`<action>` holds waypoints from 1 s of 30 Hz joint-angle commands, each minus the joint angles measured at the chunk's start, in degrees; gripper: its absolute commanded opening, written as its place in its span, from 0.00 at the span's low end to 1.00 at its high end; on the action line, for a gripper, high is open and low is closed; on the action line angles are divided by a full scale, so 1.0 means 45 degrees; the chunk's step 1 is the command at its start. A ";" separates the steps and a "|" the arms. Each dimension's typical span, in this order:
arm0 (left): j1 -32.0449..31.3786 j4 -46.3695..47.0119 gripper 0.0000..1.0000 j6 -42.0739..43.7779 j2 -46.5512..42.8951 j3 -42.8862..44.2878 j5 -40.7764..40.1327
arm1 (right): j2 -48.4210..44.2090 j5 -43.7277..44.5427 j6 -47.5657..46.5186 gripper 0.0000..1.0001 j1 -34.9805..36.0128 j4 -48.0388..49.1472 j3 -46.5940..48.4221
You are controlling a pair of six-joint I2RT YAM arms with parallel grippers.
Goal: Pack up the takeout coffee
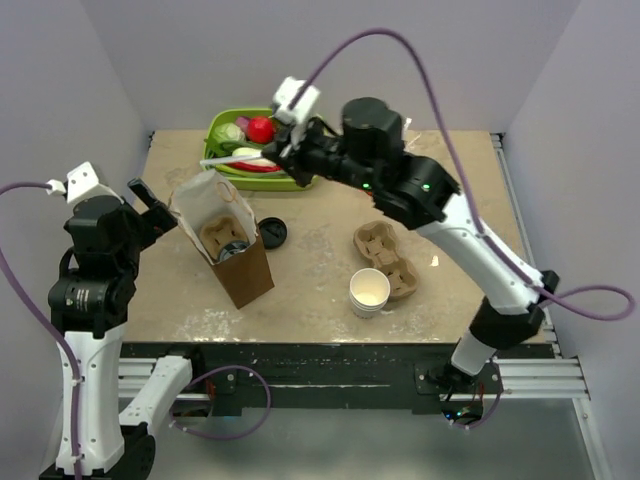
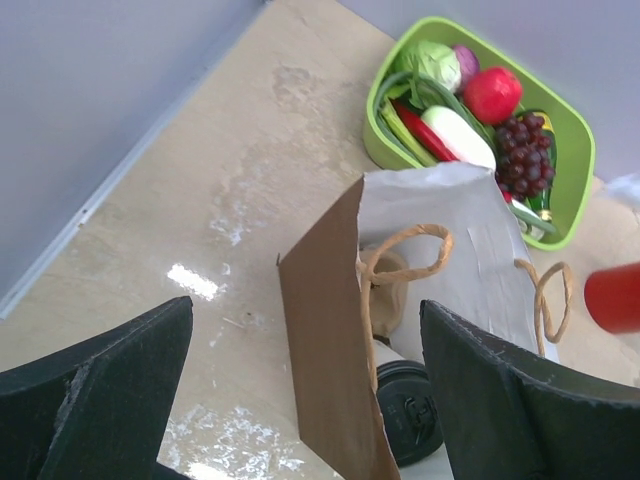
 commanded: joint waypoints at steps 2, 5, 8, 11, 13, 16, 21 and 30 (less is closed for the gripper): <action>0.0045 -0.0420 1.00 0.0001 -0.0227 0.0855 -0.1543 | 0.2436 0.0791 -0.1936 0.00 0.0983 -0.2647 0.2853; 0.0045 -0.0459 1.00 -0.0057 -0.0305 0.0757 -0.1466 | 0.3591 0.1183 -0.2111 0.00 0.1217 -0.3314 0.4086; 0.0045 -0.0459 1.00 -0.0077 -0.0286 0.0718 -0.1368 | 0.4002 0.1456 -0.2308 0.04 0.1393 -0.3317 0.4147; 0.0045 -0.0401 1.00 -0.0096 -0.0286 0.0659 -0.1270 | 0.4003 0.1339 -0.2250 0.44 0.1433 -0.2791 0.3719; 0.0064 -0.0322 1.00 -0.0116 -0.0285 0.0601 -0.1095 | 0.3983 0.1687 -0.2055 0.59 0.1433 -0.2323 0.3386; 0.0045 -0.0205 1.00 -0.0096 -0.0305 0.0484 -0.0841 | 0.3964 0.2061 -0.1586 0.70 0.1433 -0.1796 0.3190; 0.0045 0.0010 1.00 -0.0193 -0.0344 0.0249 -0.0723 | 0.3321 0.1808 -0.0981 0.72 0.1433 -0.0116 0.2196; 0.0045 0.0244 1.00 -0.0252 -0.0422 0.0093 -0.0567 | 0.3182 0.0832 -0.0452 0.72 0.1433 0.0316 0.2194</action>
